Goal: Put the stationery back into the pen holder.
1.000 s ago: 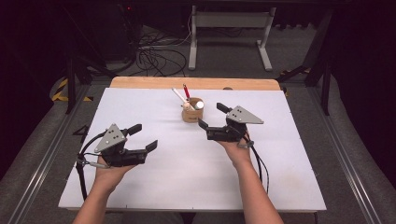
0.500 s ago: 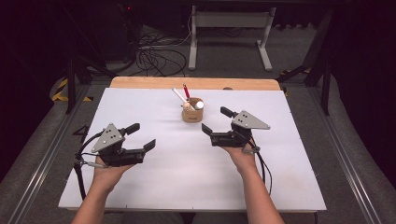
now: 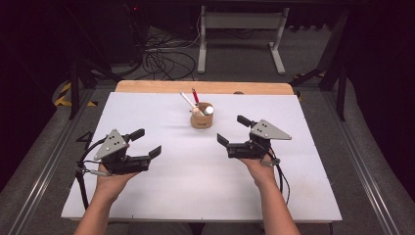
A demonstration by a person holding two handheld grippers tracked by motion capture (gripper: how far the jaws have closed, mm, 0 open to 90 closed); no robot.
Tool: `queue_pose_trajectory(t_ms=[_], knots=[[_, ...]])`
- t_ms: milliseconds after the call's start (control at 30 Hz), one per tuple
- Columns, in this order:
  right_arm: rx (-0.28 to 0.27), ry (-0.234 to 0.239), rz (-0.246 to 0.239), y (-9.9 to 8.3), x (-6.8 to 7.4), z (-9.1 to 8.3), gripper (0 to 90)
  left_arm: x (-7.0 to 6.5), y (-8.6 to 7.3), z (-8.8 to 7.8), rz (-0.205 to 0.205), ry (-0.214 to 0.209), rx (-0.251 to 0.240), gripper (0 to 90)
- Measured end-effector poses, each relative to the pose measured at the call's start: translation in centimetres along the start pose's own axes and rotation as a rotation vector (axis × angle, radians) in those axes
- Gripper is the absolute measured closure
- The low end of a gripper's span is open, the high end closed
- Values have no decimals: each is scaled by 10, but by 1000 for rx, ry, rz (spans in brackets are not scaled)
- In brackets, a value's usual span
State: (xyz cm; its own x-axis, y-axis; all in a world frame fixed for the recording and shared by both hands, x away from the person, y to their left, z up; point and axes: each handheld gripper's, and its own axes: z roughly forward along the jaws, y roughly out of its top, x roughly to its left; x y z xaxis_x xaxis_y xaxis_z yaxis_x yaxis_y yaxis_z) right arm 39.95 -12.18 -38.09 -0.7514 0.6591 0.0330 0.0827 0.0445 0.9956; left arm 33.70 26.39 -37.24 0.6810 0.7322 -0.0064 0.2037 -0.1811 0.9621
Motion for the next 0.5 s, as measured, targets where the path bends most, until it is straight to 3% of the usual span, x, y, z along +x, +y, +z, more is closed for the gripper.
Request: queue_pose_trajectory(t_ms=[500], knots=[[0,6,-3,1,0,-14,24,2,0,-3,-8,1,-5,179]])
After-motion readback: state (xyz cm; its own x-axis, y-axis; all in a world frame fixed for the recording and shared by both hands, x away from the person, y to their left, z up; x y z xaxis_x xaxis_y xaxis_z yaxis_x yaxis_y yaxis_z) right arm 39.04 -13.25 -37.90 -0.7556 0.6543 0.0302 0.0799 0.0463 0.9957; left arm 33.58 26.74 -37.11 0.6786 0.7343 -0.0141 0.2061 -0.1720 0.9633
